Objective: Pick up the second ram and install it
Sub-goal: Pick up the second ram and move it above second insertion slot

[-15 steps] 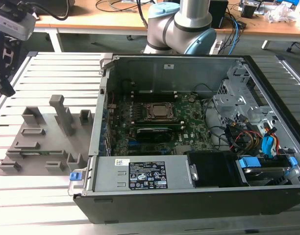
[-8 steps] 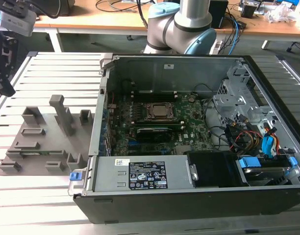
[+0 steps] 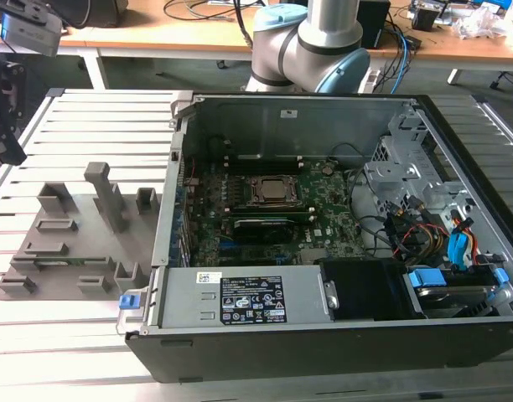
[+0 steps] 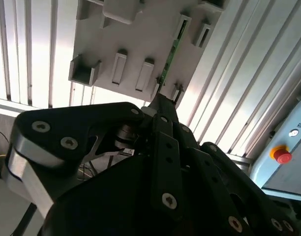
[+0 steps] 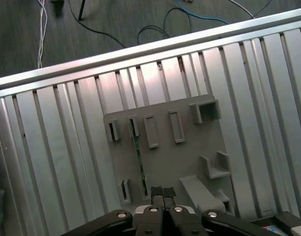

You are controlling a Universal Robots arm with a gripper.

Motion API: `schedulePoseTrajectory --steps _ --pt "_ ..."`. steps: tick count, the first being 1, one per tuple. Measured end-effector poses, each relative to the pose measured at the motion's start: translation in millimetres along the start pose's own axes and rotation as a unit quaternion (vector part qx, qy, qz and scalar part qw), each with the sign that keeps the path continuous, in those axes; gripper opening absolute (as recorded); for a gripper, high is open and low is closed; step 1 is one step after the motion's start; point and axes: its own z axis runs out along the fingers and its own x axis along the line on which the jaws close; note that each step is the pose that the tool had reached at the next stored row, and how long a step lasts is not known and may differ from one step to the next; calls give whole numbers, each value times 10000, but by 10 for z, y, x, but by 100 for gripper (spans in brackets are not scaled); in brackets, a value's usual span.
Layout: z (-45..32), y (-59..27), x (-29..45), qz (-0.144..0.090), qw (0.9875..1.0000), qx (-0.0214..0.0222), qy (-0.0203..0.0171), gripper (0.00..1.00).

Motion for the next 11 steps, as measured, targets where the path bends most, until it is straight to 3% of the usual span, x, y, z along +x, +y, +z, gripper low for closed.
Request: schedulePoseTrajectory --steps 6,8,11 --pt "0 0 0 -392 9992 3 4 11" --pt "0 0 0 -584 9983 5 6 11" --pt "0 0 0 -936 9956 8 9 11"
